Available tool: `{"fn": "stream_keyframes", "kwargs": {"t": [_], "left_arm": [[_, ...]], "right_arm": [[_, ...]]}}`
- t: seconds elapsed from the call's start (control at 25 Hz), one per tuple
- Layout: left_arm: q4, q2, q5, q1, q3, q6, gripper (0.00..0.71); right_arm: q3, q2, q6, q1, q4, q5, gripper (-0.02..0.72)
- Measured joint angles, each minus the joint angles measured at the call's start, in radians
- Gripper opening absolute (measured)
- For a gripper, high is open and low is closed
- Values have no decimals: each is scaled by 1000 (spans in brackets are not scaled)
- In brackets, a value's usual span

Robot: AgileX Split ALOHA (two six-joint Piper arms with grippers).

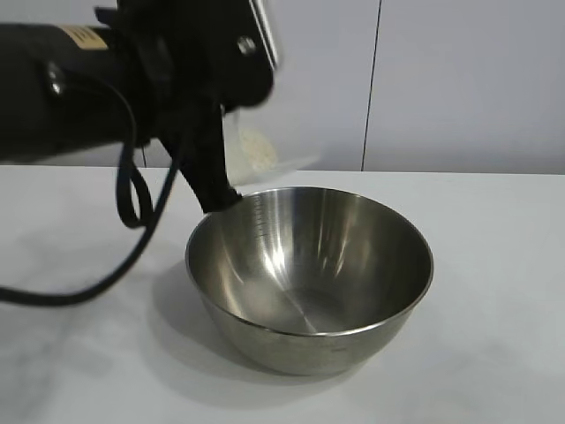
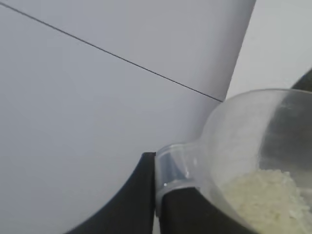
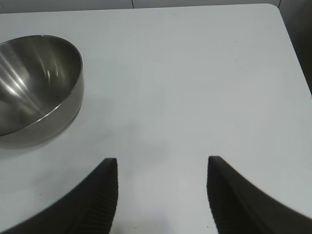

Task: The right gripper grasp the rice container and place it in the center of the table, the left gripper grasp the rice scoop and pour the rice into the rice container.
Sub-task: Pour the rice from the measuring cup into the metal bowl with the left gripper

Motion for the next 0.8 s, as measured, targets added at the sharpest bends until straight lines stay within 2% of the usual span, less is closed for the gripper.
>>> {"fn": "stream_keyframes", "kwargs": {"t": [0.16, 0.28, 0.52, 0.8], "left_arm": [[-24, 135, -159, -27, -6, 205, 2], [-31, 205, -209, -28, -14, 340, 2], [-34, 229, -272, -28, -20, 604, 2], [-34, 229, -241, -28, -95, 843, 2]], "right_arm": [[0, 0, 0, 0, 0, 0, 380], [0, 0, 0, 0, 0, 0, 380], [0, 0, 0, 0, 0, 0, 380], [0, 0, 0, 0, 0, 0, 380]]}}
